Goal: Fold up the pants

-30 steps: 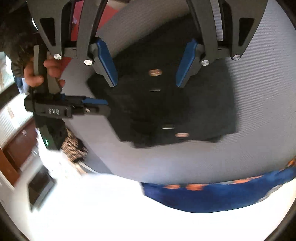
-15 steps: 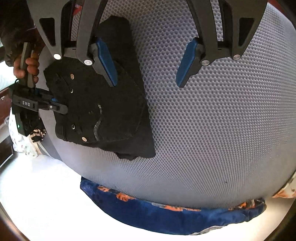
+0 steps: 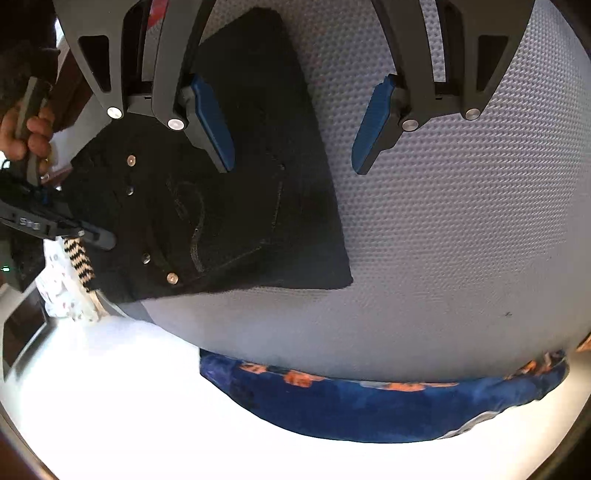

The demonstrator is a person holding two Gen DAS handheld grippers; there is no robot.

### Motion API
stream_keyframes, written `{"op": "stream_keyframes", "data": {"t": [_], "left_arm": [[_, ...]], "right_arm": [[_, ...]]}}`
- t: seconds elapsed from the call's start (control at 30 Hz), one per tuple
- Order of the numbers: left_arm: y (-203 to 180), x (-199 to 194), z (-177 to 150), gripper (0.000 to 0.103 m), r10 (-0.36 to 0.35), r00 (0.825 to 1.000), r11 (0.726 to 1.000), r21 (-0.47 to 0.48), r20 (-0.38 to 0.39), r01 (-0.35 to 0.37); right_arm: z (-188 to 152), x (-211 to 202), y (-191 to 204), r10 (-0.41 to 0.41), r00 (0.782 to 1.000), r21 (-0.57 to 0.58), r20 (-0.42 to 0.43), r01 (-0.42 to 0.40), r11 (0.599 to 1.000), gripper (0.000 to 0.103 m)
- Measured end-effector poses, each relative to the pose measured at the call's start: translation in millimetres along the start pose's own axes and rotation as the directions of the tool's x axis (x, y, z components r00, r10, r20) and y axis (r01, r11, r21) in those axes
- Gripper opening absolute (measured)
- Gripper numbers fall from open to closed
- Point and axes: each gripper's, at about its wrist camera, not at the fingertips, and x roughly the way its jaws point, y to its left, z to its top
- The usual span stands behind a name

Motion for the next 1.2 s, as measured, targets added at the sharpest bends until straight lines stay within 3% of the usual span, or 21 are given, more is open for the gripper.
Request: {"op": "stream_keyframes", "data": {"t": [0.17,0.23,0.33,0.43,0.57,0.67,0.77,0.93,1.07,1.2], "left_arm": [[-10.7,16.7,0.1,0.067,-0.009,0.999,1.0,0.024,-0.041,0.01],[-14.8,25.8,-2.1,0.067,0.002,0.997,0.999,0.046,-0.071,0.002],[-17.4,41.7,-10.1,0.067,0.023,0.992,0.997,0.071,-0.12,-0.015],[-17.8,41.1,-17.5,0.067,0.028,0.994,0.997,0.072,-0.107,-0.02],[-18.1,33.2,-21.9,0.067,0.016,0.994,0.998,0.07,-0.11,-0.008],[-21.8,25.1,-27.9,0.067,0.013,0.995,0.996,0.087,-0.096,-0.005],[-26.6,20.7,-36.9,0.067,0.034,0.995,0.992,0.123,-0.092,-0.023],[-29.7,16.8,-46.6,0.067,0.026,0.994,0.99,0.138,-0.109,-0.011],[-29.2,21.4,-57.5,0.067,0.026,0.993,0.99,0.141,-0.118,-0.009],[-32.1,23.1,-56.5,0.067,0.039,0.992,0.988,0.154,-0.119,-0.02]], "right_arm": [[-14.1,13.8,-53.9,-0.088,0.996,0.112,-0.028,0.09,0.99,0.01],[-19.7,17.8,-66.8,-0.08,0.997,0.142,-0.019,0.082,0.986,0.011],[-20.9,18.6,-63.2,-0.127,0.991,0.107,-0.032,0.13,0.986,0.025],[-18.2,8.4,-54.2,-0.143,0.989,0.098,-0.043,0.147,0.984,0.035],[-26.5,-14.3,-43.1,-0.147,0.988,0.065,-0.037,0.15,0.987,0.038],[-39.4,-25.7,-38.4,-0.14,0.989,0.06,-0.052,0.143,0.988,0.036],[-51.2,-29.6,-37.8,-0.169,0.984,0.052,-0.058,0.172,0.984,0.013],[-65.7,-46.9,-25.6,-0.211,0.977,0.026,-0.012,0.212,0.977,0.009],[-77.7,-43.9,-36.7,-0.252,0.967,0.044,-0.027,0.253,0.967,0.009],[-82.0,-36.4,-59.8,-0.191,0.981,0.141,-0.038,0.195,0.971,0.01]]}}
